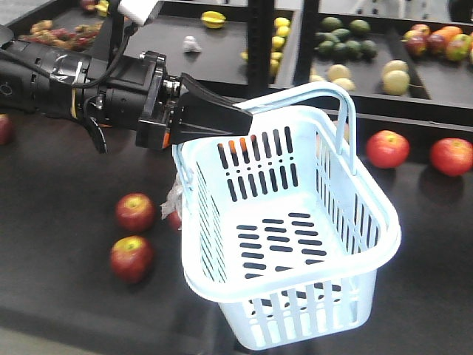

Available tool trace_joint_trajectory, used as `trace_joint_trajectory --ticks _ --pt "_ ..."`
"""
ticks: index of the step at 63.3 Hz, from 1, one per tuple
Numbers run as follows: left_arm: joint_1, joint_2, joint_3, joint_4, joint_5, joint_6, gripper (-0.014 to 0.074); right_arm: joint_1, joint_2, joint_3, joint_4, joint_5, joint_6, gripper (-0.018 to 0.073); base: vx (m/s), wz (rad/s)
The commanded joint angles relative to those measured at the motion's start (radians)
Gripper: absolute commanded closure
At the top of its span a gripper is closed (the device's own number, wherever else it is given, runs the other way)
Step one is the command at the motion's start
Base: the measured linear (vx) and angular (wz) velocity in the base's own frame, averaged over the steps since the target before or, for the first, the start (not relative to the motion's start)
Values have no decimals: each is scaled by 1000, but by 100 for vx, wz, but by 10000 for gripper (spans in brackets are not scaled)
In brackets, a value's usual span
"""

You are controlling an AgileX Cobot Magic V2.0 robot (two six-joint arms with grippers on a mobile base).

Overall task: Pick three apples into basket with both arms
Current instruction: 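Turn the base away from the table holding the basket aloft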

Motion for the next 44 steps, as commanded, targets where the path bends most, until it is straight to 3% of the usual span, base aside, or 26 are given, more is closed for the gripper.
trace_joint_trajectory --ticks 1,44 --pt "-1 -48 -30 43 -121 -6 605 -5 0 1 -5 -76 -7 563 -13 50" --pt "-1 -48 -30 43 -121 -6 605 -5 0 1 -5 -76 -7 563 -14 55"
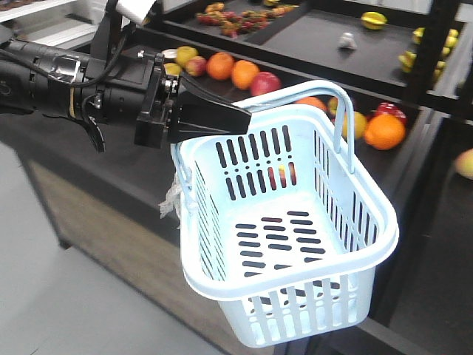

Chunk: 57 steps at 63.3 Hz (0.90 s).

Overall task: Pick three apples into basket with both arms
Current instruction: 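Turn the base away from the table holding the basket aloft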

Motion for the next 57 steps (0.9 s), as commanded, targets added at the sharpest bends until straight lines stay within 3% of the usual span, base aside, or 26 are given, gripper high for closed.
trace_joint_trajectory --ticks 1,57 --pt "-1 -48 -30 43 -121 -6 605 -5 0 1 -5 -76 -7 563 -14 53" --pt "-1 -48 -30 43 -121 -6 605 -5 0 1 -5 -74 -7 563 -11 41"
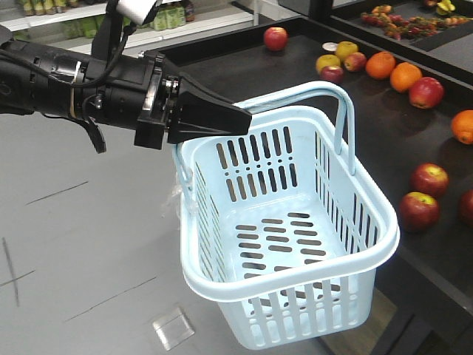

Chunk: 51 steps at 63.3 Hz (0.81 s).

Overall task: Pick three apples into basket with both arms
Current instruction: 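Turn the base away from the table holding the basket aloft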

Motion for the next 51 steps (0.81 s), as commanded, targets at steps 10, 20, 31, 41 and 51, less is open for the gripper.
trace_joint_trajectory --ticks 10,20,31,41,51 --pt "-1 -48 -30 43 -120 -6 605 -5 0 1 -5 -74 -7 563 -6 30" --pt "-1 -48 -30 43 -120 -6 605 -5 0 1 -5 -74 -7 563 -5 37" --pt "-1 -48 -30 43 -120 -6 605 -5 0 1 -5 -74 -7 563 -4 48" --pt "-1 -48 -30 43 -120 -6 605 -5 0 1 -5 -76 -7 563 -3 57" --pt "-1 -48 -30 43 -120 -6 605 -5 0 1 -5 -76 -7 563 -2 60"
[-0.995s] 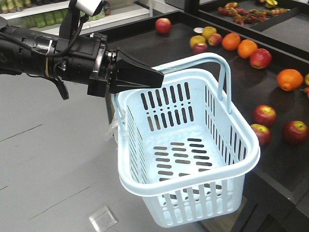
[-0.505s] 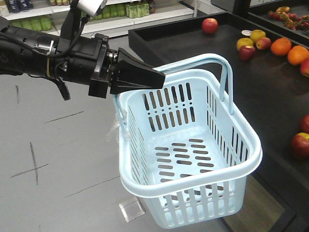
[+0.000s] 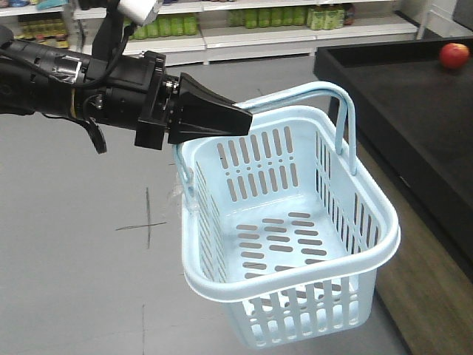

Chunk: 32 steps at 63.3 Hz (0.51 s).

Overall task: Pick three apples into basket with both arms
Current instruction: 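Turn the base away from the table holding the basket aloft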

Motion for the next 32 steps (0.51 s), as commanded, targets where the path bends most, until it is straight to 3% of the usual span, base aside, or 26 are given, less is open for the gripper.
trace_joint_trajectory --ticks 1,32 --pt "-1 -48 -30 43 -120 -6 605 -5 0 1 -5 -76 -7 563 -1 60" --pt "-1 -48 -30 43 -120 -6 605 -5 0 1 -5 -76 -7 563 4 49"
